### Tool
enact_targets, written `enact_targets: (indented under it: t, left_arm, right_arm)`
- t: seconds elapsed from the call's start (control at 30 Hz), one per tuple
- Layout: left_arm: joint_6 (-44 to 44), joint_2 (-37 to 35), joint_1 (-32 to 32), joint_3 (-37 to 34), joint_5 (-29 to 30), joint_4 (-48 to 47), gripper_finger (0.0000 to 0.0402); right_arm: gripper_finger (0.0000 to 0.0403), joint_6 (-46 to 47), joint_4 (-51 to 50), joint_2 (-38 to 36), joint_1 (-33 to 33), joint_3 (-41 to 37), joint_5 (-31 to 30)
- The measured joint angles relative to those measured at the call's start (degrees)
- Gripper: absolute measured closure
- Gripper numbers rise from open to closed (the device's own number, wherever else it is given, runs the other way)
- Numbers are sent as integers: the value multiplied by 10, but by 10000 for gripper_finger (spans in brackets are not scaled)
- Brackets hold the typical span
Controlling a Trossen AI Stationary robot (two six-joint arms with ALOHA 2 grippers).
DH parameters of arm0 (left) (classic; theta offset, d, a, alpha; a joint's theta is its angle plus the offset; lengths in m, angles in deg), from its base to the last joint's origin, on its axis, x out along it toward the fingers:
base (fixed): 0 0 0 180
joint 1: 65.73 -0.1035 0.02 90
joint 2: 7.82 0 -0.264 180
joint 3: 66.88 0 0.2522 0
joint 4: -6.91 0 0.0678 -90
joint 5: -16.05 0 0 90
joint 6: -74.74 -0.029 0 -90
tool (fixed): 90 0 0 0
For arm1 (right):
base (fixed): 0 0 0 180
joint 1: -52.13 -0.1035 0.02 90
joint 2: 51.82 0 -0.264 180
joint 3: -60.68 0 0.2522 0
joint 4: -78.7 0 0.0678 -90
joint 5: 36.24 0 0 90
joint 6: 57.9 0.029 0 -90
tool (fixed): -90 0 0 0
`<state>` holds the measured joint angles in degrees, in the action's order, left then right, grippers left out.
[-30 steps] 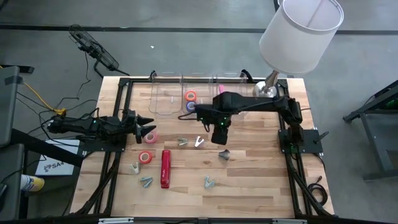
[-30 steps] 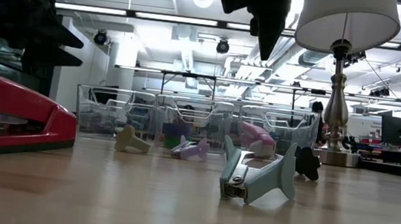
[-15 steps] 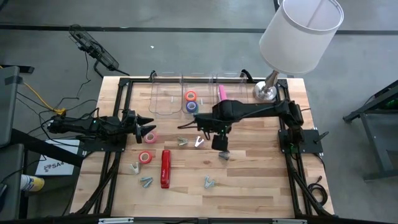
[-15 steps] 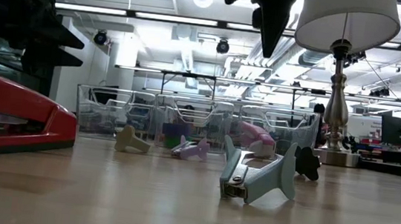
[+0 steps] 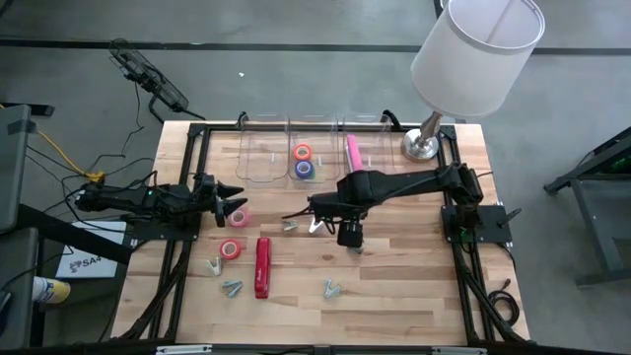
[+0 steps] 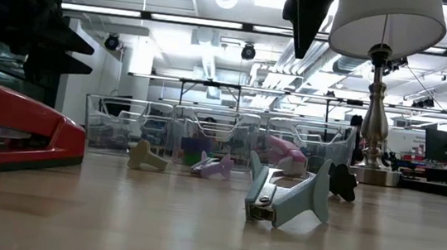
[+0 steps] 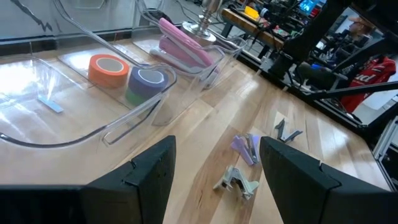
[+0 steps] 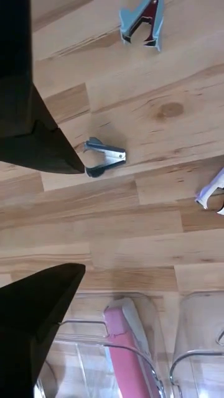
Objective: Pick and place Stapler, Stapler remover, tape
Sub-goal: Put the dark gray staple remover into the left transparent bin
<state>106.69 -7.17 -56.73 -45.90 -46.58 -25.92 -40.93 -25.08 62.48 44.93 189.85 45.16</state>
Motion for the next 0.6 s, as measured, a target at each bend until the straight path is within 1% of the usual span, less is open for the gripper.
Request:
enact_targets:
  t: [0.27, 0.37, 0.43, 0.53, 0.6]
  left_arm:
    - [0, 0, 0, 0, 2, 0, 172]
    - [0, 0, 0, 0, 2, -1, 172]
    - [0, 0, 0, 0, 3, -3, 172]
    - [0, 0, 0, 0, 3, -4, 172]
    - [0, 0, 0, 0, 3, -4, 172]
  right_arm:
    - [163, -17, 15, 2, 0, -8, 19]
    - [163, -24, 48, -2, 0, -55, 54]
    - [164, -47, 69, -2, 0, -92, 77]
    - [164, -72, 105, -3, 0, -148, 88]
    - [164, -82, 147, -3, 0, -184, 103]
